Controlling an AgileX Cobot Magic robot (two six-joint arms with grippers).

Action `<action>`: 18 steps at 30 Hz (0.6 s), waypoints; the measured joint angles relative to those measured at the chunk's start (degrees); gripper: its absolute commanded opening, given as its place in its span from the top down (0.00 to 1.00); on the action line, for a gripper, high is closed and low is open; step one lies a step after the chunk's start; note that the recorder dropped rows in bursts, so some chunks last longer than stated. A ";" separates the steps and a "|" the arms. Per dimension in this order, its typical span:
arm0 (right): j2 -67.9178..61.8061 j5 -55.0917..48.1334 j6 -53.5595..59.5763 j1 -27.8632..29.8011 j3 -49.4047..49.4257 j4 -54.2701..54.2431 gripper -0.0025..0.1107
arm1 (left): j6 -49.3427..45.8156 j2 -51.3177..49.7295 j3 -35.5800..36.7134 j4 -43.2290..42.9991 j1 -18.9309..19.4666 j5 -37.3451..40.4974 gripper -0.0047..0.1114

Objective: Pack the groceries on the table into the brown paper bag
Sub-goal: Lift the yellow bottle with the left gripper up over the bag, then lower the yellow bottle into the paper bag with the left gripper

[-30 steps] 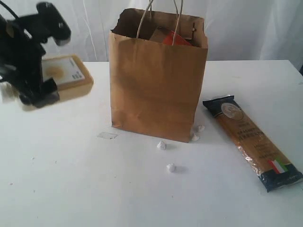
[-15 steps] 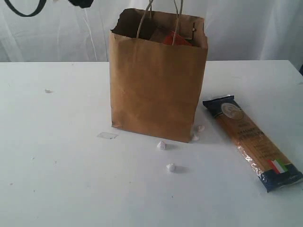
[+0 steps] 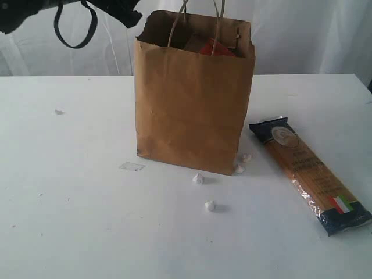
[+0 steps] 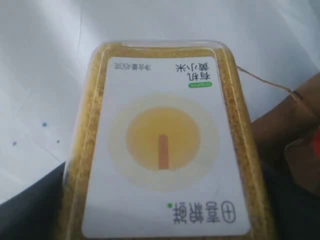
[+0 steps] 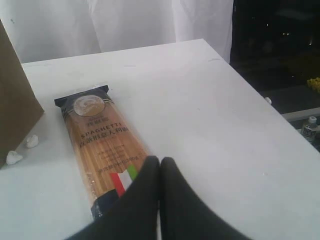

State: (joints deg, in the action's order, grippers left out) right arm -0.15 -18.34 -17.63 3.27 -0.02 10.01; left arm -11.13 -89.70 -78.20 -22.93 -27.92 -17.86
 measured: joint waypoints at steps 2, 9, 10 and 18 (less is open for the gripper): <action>0.00 0.00 0.00 0.00 0.00 0.00 0.98 | 0.96 -1.19 0.00 -5.06 0.00 -1.91 0.95; 0.00 0.00 0.00 0.00 0.00 0.00 0.98 | 1.61 -4.10 0.00 -13.25 -0.04 -7.83 0.95; 0.00 0.00 0.00 0.00 0.00 0.00 0.98 | 1.61 -4.46 0.00 -13.53 -0.04 -8.11 0.95; 0.00 0.00 0.00 0.00 0.00 0.00 0.98 | 1.61 -7.04 0.00 -17.59 -0.04 -11.99 0.91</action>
State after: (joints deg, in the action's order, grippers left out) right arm -0.15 -18.34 -17.63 3.27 -0.02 10.01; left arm -9.52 -96.75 -78.20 -40.53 -27.96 -29.85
